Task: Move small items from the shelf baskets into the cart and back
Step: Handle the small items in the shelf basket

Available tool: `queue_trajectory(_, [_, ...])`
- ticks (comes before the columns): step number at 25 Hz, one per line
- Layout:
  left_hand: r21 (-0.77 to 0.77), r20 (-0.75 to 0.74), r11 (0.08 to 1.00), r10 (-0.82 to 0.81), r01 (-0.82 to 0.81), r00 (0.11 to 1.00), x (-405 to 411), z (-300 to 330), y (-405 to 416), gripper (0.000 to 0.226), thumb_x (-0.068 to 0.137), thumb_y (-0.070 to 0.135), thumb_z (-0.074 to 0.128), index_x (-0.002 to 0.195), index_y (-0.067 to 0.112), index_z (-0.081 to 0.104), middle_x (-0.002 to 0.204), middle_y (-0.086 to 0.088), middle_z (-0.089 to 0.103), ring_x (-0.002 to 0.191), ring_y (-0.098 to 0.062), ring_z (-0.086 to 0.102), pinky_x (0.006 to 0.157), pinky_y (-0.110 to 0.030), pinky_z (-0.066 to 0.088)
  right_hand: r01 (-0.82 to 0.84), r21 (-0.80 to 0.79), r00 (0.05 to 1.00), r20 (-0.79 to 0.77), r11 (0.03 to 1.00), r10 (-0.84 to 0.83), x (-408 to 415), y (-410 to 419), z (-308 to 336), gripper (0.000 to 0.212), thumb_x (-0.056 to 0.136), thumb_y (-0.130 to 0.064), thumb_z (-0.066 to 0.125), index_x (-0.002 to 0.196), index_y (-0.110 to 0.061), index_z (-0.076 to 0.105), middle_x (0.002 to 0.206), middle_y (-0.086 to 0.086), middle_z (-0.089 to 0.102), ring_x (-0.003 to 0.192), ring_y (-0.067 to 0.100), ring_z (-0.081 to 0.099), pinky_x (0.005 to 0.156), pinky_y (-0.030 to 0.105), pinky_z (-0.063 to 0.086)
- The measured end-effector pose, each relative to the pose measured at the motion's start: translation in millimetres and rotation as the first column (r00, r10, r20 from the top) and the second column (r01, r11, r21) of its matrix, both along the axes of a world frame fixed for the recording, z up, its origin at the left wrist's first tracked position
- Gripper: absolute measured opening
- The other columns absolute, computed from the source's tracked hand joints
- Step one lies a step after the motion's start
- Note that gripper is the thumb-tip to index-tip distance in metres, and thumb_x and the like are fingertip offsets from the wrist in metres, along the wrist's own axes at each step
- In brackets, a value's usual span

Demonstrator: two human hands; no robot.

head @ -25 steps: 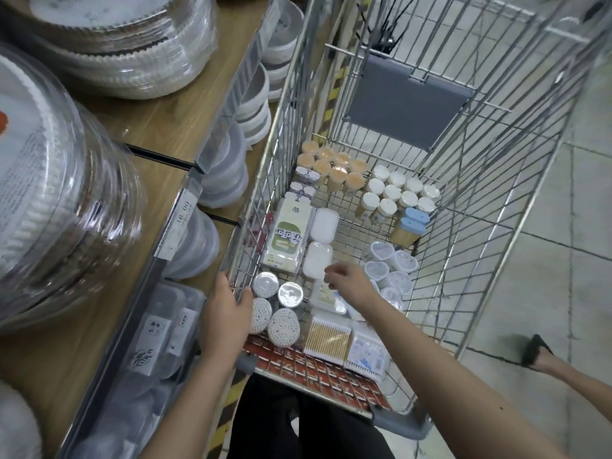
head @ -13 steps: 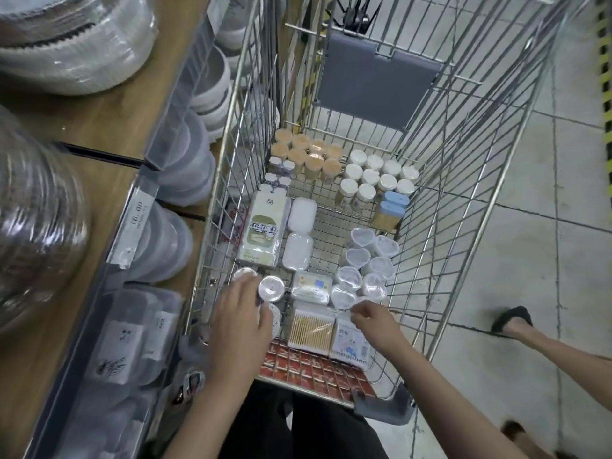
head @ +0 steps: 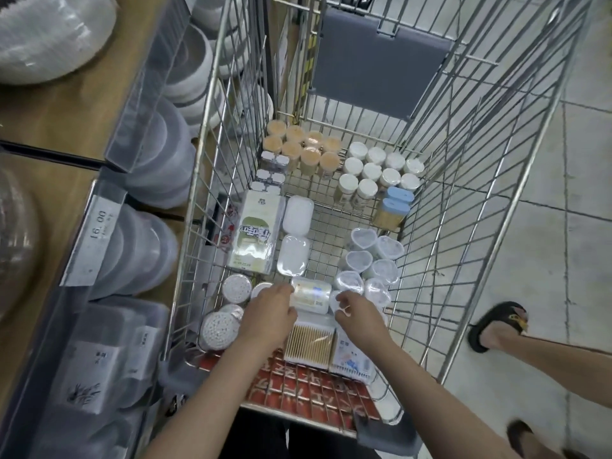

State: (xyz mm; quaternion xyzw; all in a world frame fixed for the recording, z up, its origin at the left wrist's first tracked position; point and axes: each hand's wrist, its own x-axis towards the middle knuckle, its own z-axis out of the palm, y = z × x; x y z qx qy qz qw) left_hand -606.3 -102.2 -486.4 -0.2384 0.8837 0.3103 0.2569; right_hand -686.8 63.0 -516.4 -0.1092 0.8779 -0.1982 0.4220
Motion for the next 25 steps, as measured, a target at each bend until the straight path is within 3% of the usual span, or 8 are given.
queue_trajectory(3, [-0.034,-0.014,0.998,0.052,-0.052,0.999,-15,-11,-5,0.028,0.091,0.019,0.053,0.119,0.016,0.053,0.116,-0.001,0.057,0.099,-0.017,0.056,0.080,-0.035,0.051,0.010,-0.104,0.995,-0.100,0.994,-0.020,-19,-23,-5,0.032,0.091,-0.014,0.054,0.123,-0.012,0.056,0.119,0.004,0.061,0.107,0.016,0.057,0.086,0.027,0.045])
queue_trajectory(6, [-0.067,-0.065,0.988,0.136,-0.141,0.989,-36,-19,-8,0.037,0.094,0.020,0.052,0.130,0.012,0.047,0.124,-0.003,0.052,0.108,-0.019,0.054,0.085,-0.034,0.049,-0.026,-0.157,0.990,-0.144,0.987,0.003,-49,-54,-14,0.035,0.090,-0.013,0.054,0.124,-0.010,0.055,0.123,0.006,0.059,0.110,0.018,0.056,0.089,0.031,0.046])
queue_trajectory(11, [-0.145,-0.073,0.979,0.132,-0.142,0.989,-66,-36,-6,0.037,0.093,0.021,0.051,0.128,0.009,0.043,0.123,-0.007,0.049,0.108,-0.022,0.051,0.080,-0.032,0.049,-0.223,-0.123,0.951,-0.246,0.967,0.188,-100,-97,-33,0.046,0.087,-0.009,0.053,0.133,-0.012,0.046,0.131,0.010,0.049,0.116,0.028,0.051,0.091,0.039,0.046])
queue_trajectory(14, [-0.204,-0.005,0.965,0.167,-0.165,0.986,-77,-49,1,0.037,0.091,0.021,0.054,0.123,0.007,0.044,0.124,-0.011,0.049,0.110,-0.024,0.050,0.086,-0.032,0.045,-0.454,-0.079,0.859,-0.301,0.887,0.413,-128,-114,-44,0.062,0.084,-0.004,0.057,0.142,-0.012,0.038,0.144,0.010,0.038,0.128,0.030,0.039,0.101,0.038,0.038])
queue_trajectory(18, [-0.295,0.058,0.945,0.164,-0.140,0.985,-85,-65,12,0.060,0.089,0.027,0.057,0.138,0.005,0.029,0.139,-0.019,0.037,0.125,-0.030,0.039,0.100,-0.032,0.037,-0.691,0.027,0.683,-0.301,0.722,0.665,-149,-128,-63,0.082,0.081,-0.004,0.060,0.151,-0.016,0.018,0.158,0.008,0.014,0.141,0.031,0.022,0.111,0.043,0.030])
queue_trajectory(22, [-0.377,0.106,0.920,0.157,-0.107,0.982,-91,-70,16,0.067,0.093,0.025,0.053,0.144,0.000,0.017,0.145,-0.023,0.029,0.133,-0.032,0.032,0.106,-0.034,0.033,-0.749,0.171,0.573,-0.318,0.640,0.756,-155,-133,-67,0.088,0.084,-0.002,0.057,0.152,-0.025,0.007,0.152,0.011,0.018,0.132,0.031,0.029,0.094,0.040,0.040])
queue_trajectory(25, [-0.437,0.074,0.889,0.189,-0.139,0.979,-88,-78,19,0.067,0.083,0.025,0.066,0.137,-0.002,0.037,0.132,-0.022,0.048,0.119,-0.030,0.050,0.094,-0.032,0.045,-0.708,0.281,0.546,-0.363,0.648,0.755,-155,-136,-69,0.087,0.082,-0.004,0.062,0.150,-0.024,0.013,0.140,0.015,0.030,0.122,0.031,0.039,0.078,0.036,0.040])
